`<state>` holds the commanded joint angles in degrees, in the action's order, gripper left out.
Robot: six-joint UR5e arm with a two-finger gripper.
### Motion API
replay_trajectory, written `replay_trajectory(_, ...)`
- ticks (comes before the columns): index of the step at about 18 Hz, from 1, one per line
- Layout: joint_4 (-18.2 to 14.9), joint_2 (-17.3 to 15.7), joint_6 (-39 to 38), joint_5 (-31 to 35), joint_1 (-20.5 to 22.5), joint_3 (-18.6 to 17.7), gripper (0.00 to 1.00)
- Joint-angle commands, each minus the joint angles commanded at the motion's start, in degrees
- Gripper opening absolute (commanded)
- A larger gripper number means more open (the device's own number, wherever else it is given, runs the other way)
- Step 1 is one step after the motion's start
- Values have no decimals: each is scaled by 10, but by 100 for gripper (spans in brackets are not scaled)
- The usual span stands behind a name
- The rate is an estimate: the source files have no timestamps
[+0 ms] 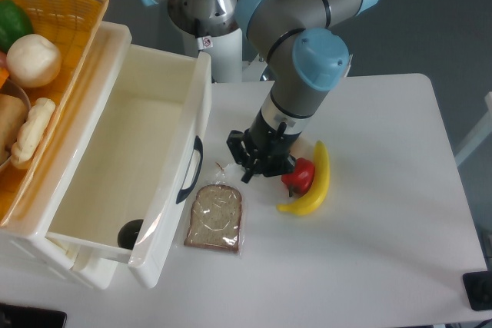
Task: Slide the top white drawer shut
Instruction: 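Move the gripper over to the front face of the open white drawer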
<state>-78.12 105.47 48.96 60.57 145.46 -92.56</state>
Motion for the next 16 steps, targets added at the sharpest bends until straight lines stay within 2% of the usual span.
replay_trajectory(3, -18, 2, -1, -15, 0, 5, 10)
replay_trajectory(16, -34, 3, -2, -46, -14, 4, 10)
